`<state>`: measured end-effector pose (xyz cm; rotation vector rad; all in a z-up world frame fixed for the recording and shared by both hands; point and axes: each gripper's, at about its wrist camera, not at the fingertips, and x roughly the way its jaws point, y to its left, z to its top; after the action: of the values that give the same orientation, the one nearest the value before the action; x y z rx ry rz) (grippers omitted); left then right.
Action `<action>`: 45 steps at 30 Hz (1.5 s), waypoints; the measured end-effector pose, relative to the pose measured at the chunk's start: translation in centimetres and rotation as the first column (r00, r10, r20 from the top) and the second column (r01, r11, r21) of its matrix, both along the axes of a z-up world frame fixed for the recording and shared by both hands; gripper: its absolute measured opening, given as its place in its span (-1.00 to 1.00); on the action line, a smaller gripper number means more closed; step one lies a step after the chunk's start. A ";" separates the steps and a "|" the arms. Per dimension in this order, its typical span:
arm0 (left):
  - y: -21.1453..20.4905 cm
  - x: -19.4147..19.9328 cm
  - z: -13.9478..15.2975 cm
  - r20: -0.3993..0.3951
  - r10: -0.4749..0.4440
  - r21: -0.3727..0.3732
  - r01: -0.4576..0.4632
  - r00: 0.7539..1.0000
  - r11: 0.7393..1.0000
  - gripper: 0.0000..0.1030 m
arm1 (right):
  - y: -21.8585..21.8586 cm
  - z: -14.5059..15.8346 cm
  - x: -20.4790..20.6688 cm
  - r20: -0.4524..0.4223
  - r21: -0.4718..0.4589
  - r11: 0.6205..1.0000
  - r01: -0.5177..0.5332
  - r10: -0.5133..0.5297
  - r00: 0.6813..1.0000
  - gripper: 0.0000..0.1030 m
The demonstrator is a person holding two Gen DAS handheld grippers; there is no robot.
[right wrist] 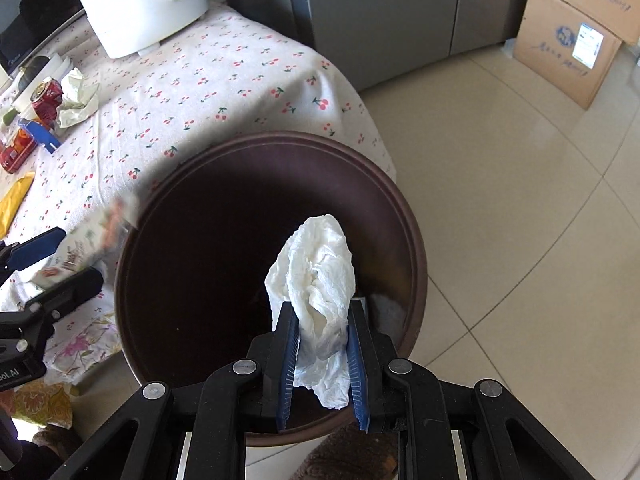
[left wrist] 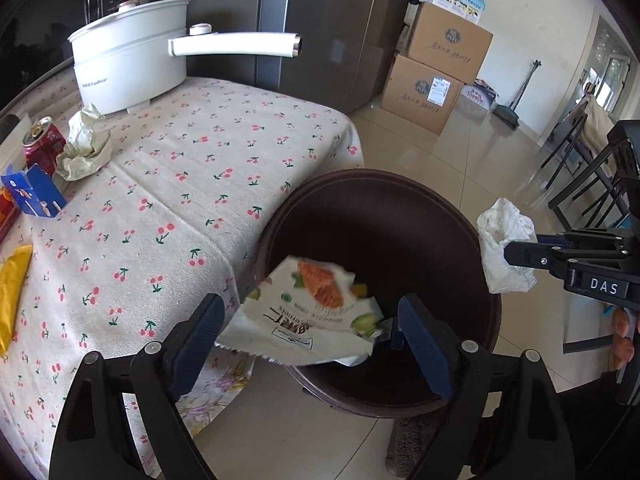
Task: Collect trash
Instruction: 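Carry wrapper and tissue over the brown bin and open both grippers, then grasp the yellow snack bag with the left gripper and lift it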
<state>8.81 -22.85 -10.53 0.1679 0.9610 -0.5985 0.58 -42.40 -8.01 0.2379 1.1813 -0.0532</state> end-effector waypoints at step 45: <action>21.3 2.8 4.0 0.039 0.376 0.085 -0.378 0.926 0.922 1.00 | 11.6 2.2 5.7 0.046 -0.023 0.984 -0.177 0.178 0.983 0.42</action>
<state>11.65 -1.54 -6.50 0.0662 0.9688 -0.1963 6.31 -30.78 -5.86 0.1161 1.1501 0.0976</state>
